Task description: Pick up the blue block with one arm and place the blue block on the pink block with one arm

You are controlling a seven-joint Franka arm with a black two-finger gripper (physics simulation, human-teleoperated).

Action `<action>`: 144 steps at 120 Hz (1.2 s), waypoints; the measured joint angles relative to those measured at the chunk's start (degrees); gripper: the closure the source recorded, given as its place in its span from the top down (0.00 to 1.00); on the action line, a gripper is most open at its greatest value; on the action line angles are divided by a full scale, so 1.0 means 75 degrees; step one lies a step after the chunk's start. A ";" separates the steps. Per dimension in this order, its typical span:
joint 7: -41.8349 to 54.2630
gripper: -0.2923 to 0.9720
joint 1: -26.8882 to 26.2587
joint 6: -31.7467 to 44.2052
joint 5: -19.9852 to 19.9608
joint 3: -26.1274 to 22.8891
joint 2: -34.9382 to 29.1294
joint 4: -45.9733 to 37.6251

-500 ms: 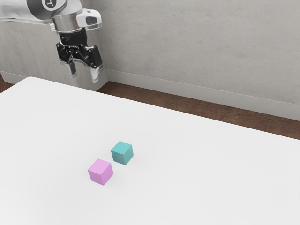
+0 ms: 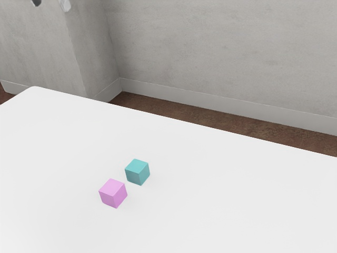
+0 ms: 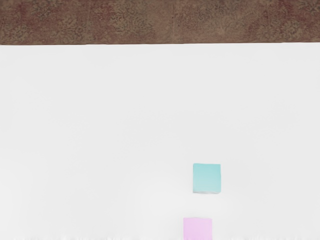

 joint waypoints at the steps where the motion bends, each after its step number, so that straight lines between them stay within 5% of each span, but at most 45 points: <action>1: -0.0004 0.77 0.0006 -0.0026 0.0060 -0.0070 0.0050 0.0020; 22: -0.0050 0.77 -0.0776 -0.0233 0.0712 0.0134 0.1789 -0.0088; 48: 0.0094 0.77 -0.0337 0.1037 -0.0019 0.0758 0.2616 -0.1941; 73: 0.0280 0.77 -0.0328 0.2320 -0.0267 0.0858 0.3722 -0.2430; 95: 0.0571 0.77 -0.0327 0.4052 -0.0541 0.0771 0.3022 -0.4699; 144: 0.1182 0.77 -0.0348 0.6554 -0.0924 0.0467 0.3157 -0.5957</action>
